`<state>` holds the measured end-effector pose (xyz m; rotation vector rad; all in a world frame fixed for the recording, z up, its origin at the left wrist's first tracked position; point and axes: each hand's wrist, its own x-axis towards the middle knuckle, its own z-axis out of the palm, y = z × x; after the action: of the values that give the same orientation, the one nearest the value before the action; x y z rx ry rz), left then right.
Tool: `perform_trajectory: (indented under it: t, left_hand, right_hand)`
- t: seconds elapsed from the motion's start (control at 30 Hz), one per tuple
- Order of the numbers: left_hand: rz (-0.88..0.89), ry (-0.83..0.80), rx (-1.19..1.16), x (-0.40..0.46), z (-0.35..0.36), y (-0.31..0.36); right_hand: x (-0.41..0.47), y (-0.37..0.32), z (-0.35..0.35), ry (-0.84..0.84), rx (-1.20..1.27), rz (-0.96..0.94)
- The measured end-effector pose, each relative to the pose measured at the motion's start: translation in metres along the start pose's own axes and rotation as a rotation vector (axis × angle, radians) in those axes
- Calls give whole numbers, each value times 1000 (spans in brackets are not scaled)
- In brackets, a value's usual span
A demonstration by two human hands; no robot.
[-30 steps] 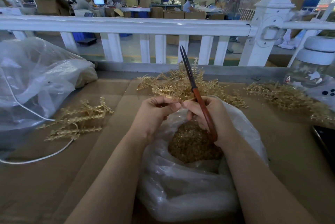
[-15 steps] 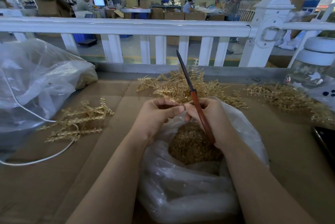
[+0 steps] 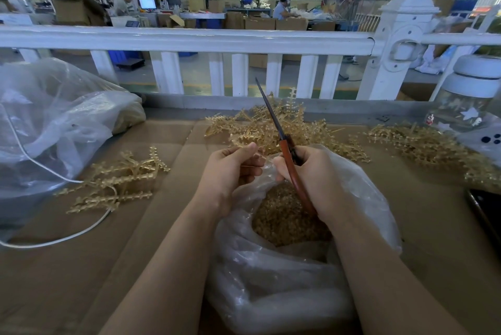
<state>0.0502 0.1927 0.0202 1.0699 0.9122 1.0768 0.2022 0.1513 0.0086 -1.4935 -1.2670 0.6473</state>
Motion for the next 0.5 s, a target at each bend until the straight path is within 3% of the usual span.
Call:
perform_trajectory:
  t: [0.33,0.5]
  left_hand:
    - [63,34,18,1,-5,-2]
    - [121,66,46,5,-6,-5]
  right_hand:
    - [2,8,3,53,-93,-19]
    - [2,11,1,71,-309,-80]
